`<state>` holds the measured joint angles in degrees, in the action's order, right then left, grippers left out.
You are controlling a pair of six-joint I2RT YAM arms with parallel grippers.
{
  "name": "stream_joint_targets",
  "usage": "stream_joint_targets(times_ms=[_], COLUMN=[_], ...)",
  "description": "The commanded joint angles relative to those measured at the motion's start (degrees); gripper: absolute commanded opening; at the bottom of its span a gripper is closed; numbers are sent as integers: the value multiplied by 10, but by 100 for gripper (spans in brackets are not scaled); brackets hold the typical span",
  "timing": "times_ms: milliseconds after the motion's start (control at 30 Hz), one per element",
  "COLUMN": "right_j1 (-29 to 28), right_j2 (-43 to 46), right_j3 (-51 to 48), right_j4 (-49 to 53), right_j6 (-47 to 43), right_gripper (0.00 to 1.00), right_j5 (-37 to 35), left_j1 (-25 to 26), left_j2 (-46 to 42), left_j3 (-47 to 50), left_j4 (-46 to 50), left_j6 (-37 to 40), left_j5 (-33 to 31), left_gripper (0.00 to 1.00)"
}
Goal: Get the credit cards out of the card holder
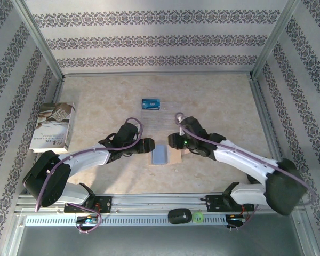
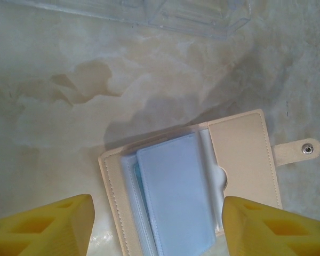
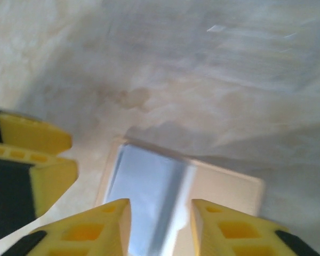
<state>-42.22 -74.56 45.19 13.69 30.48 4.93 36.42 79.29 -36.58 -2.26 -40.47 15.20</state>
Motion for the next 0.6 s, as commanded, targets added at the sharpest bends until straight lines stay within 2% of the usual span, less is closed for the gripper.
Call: stream_joint_targets(times_ms=[0, 67, 200, 267, 367, 400, 433, 500, 533, 567], right_j1=[-34, -52, -80, -92, -102, -104, -106, -109, -109, -110], right_j2=[-64, -100, -155, -179, -204, -211, -217, -225, -228, -232], right_j3=[30, 47, 80, 94, 108, 111, 116, 122, 124, 126], right_j4=[11, 14, 34, 47, 52, 53, 56, 61, 63, 66], right_j6=[-33, -36, -43, -45, -46, -46, -46, -47, -47, -47], right_gripper=[42, 45, 49, 51, 55, 62, 64, 66, 67, 70], right_j5=[31, 14, -27, -48, -66, -70, -75, -83, -84, -85], left_j1=[4, -4, -27, -36, -45, -48, -52, -57, -58, -59], left_j2=[-18, -42, -98, -128, -159, -165, -171, -177, -179, -180], left_j3=[-13, 0, 26, 34, 44, 47, 51, 57, 58, 59], left_j4=[33, 51, 80, 98, 114, 118, 118, 117, 116, 118], left_j6=[13, 6, -3, -5, -3, -3, -3, -3, -3, -3], left_j5=[-43, -69, -103, -119, -130, -131, -128, -124, -120, -119], left_gripper=[66, 73, 78, 85, 87, 89, 90, 93, 99, 100])
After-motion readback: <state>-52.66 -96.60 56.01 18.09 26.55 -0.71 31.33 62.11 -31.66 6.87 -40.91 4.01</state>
